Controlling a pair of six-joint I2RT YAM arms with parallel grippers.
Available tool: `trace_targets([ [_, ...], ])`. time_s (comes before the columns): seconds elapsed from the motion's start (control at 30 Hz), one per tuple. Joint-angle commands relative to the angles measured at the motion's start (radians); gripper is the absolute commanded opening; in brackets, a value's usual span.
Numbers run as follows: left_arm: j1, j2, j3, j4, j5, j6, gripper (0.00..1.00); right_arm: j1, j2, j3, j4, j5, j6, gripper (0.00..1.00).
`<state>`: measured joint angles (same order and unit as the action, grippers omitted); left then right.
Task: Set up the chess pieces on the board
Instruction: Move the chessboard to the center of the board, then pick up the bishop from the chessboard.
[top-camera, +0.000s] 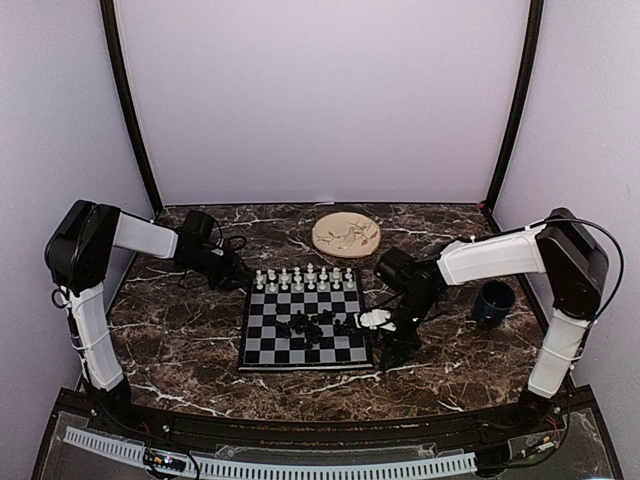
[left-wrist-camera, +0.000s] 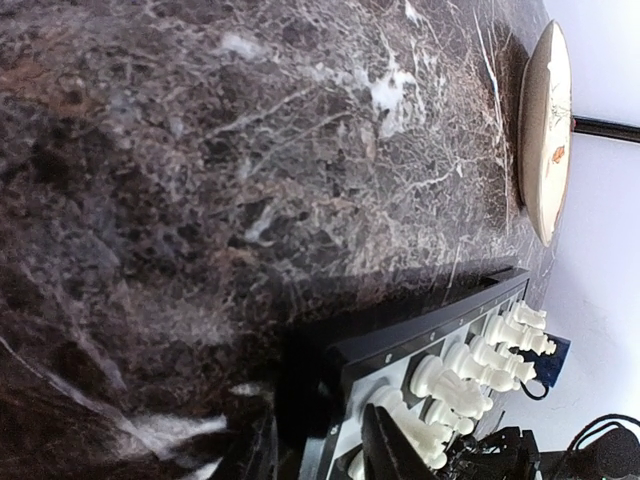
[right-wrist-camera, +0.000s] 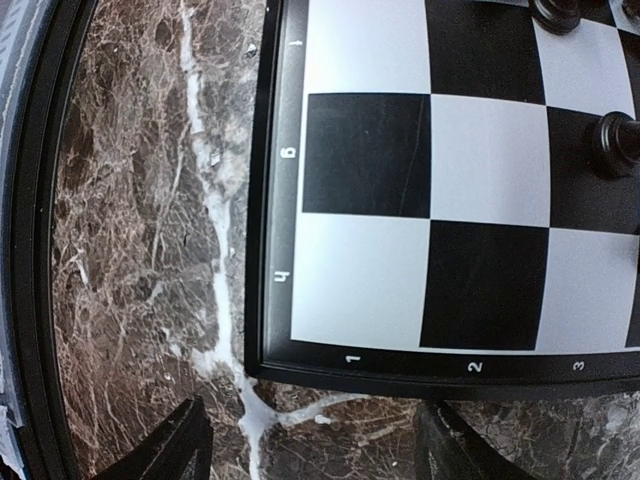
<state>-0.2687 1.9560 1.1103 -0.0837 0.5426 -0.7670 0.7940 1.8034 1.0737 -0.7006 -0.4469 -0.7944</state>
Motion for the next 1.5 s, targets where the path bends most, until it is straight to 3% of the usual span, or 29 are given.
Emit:
trace_targets([
  [0.0, -0.036, 0.067, -0.064, -0.106, -0.014, -0.015, 0.32, 0.009, -0.017, -0.025, -0.028, 0.006, 0.028, 0.69],
  [0.23, -0.041, 0.050, -0.054, -0.141, -0.061, -0.007, 0.32, -0.023, -0.026, -0.029, -0.044, -0.010, 0.044, 0.69],
  [0.5, 0.018, -0.125, -0.049, -0.197, -0.192, 0.021, 0.36, -0.155, -0.116, 0.035, -0.070, -0.042, 0.070, 0.69],
  [0.7, 0.026, -0.335, -0.051, -0.175, -0.207, 0.282, 0.36, -0.262, -0.220, 0.117, -0.076, -0.129, 0.120, 0.69],
  [0.73, 0.023, -0.373, -0.054, -0.169, -0.201, 0.346, 0.38, -0.280, -0.251, 0.136, -0.067, -0.142, 0.135, 0.69],
  [0.83, -0.001, -0.494, -0.039, -0.192, -0.243, 0.488, 0.82, -0.334, -0.316, 0.177, -0.009, -0.170, 0.208, 0.69],
  [0.87, -0.022, -0.532, -0.024, -0.216, -0.275, 0.531, 0.91, -0.349, -0.342, 0.173, 0.030, -0.180, 0.253, 0.69],
  [0.93, -0.052, -0.607, -0.023, -0.222, -0.334, 0.594, 0.92, -0.365, -0.406, 0.137, 0.113, -0.186, 0.306, 0.70],
  [0.97, -0.065, -0.636, -0.028, -0.218, -0.372, 0.606, 0.98, -0.367, -0.430, 0.124, 0.149, -0.164, 0.328, 0.71],
  [1.0, -0.076, -0.665, -0.031, -0.217, -0.401, 0.617, 0.99, -0.368, -0.444, 0.122, 0.166, -0.135, 0.341, 0.90],
  [1.03, -0.083, -0.688, -0.033, -0.216, -0.396, 0.640, 0.99, -0.368, -0.449, 0.123, 0.172, -0.108, 0.348, 0.99],
  [1.3, -0.122, -0.805, -0.136, -0.055, -0.463, 0.691, 0.99, -0.364, -0.487, -0.018, 0.295, 0.175, 0.356, 1.00],
  [1.47, -0.121, -0.683, -0.126, -0.039, -0.811, 0.629, 0.99, -0.378, -0.490, -0.143, 0.426, 0.237, 0.349, 1.00],
])
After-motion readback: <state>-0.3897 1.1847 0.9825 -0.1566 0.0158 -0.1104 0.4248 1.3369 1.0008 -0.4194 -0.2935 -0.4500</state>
